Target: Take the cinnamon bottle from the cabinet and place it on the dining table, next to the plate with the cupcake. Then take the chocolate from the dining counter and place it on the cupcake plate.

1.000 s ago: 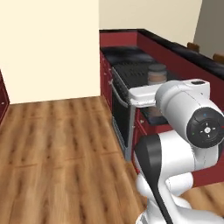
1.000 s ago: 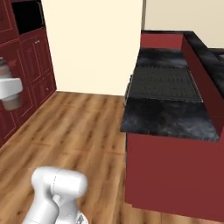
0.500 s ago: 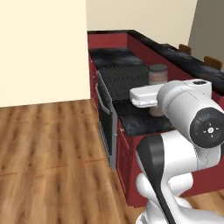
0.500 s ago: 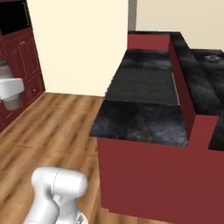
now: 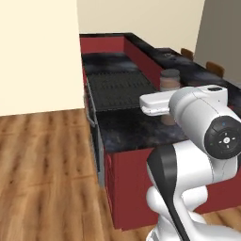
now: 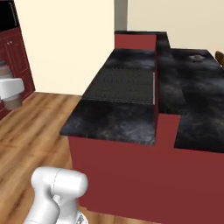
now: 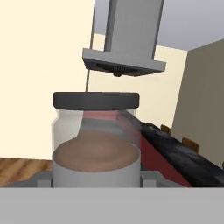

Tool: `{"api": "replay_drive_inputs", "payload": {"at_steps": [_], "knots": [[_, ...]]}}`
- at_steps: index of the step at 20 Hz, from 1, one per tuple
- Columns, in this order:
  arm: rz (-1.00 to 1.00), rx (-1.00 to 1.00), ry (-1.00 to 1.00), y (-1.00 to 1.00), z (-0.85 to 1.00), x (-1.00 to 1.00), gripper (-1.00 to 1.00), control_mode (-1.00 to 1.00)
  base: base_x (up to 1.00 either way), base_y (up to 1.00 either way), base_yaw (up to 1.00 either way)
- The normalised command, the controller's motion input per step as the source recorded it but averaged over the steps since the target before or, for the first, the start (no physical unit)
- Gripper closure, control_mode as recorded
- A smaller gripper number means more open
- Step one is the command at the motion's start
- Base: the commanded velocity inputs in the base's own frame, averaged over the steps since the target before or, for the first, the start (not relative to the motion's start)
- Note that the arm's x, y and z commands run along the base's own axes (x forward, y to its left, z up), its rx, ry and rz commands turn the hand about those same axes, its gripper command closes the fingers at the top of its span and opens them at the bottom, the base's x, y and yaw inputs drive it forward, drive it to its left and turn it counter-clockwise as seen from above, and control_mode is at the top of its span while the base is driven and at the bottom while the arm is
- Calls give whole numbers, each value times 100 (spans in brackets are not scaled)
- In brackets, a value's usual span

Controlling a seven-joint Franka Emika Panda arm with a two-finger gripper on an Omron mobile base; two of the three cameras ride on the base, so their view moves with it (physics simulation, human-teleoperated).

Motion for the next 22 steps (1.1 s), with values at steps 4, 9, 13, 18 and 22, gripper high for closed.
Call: {"api": "replay_drive_inputs", "payload": {"at_steps": [4,9,13,18,22], "knots": [[0,0,0,0,0,0,100,100,21,-66,0],[0,0,0,0,0,0,100,100,24,-66,0],[0,0,0,0,0,0,100,100,29,-64,0],[0,0,0,0,0,0,100,100,37,-60,0],[0,0,0,0,0,0,100,100,45,-58,0]]}}
